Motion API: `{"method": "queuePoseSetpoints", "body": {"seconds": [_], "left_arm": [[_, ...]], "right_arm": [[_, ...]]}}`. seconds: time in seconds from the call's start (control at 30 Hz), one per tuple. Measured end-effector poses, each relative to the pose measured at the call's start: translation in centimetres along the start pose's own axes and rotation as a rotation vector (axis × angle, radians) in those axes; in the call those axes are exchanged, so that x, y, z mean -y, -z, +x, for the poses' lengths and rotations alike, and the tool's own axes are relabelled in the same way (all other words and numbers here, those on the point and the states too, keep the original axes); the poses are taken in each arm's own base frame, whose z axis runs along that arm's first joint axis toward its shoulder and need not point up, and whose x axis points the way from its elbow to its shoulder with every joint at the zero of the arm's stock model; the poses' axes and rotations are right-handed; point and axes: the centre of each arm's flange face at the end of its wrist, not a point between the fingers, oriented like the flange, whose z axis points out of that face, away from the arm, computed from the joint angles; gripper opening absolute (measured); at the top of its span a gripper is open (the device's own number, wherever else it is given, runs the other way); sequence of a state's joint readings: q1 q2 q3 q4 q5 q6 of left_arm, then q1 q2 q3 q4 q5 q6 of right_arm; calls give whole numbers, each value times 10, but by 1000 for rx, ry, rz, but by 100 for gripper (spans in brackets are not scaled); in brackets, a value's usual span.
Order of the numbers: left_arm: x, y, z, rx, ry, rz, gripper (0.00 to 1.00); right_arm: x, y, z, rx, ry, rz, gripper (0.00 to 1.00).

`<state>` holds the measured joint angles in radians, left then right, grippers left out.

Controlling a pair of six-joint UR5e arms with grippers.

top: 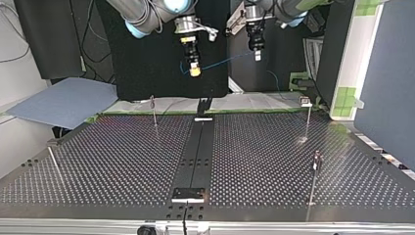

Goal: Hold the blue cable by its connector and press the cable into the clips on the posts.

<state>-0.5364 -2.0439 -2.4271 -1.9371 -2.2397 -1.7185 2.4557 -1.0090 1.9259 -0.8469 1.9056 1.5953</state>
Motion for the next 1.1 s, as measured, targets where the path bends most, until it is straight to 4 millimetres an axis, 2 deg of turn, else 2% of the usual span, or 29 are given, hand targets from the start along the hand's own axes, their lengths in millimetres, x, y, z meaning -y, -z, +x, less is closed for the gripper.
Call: {"method": "queuePoseSetpoints", "body": {"seconds": [0.3,0.57,0.8,0.9,1.1], "left_arm": [[15,-21,-36,45,52,-6,0],[29,-45,-77,99,132,-14,0],[32,-62,-115,144,170,-44,0],[33,-67,-130,159,182,-51,0],[33,-73,-162,187,202,-65,0]], "right_arm": [[-5,-17,60,-44,-28,41,0],[-14,-17,100,-55,-50,82,0],[-23,-17,140,-97,-65,83,0],[-28,-21,150,-111,-69,77,0],[-31,-25,155,-119,-71,73,0]]}}
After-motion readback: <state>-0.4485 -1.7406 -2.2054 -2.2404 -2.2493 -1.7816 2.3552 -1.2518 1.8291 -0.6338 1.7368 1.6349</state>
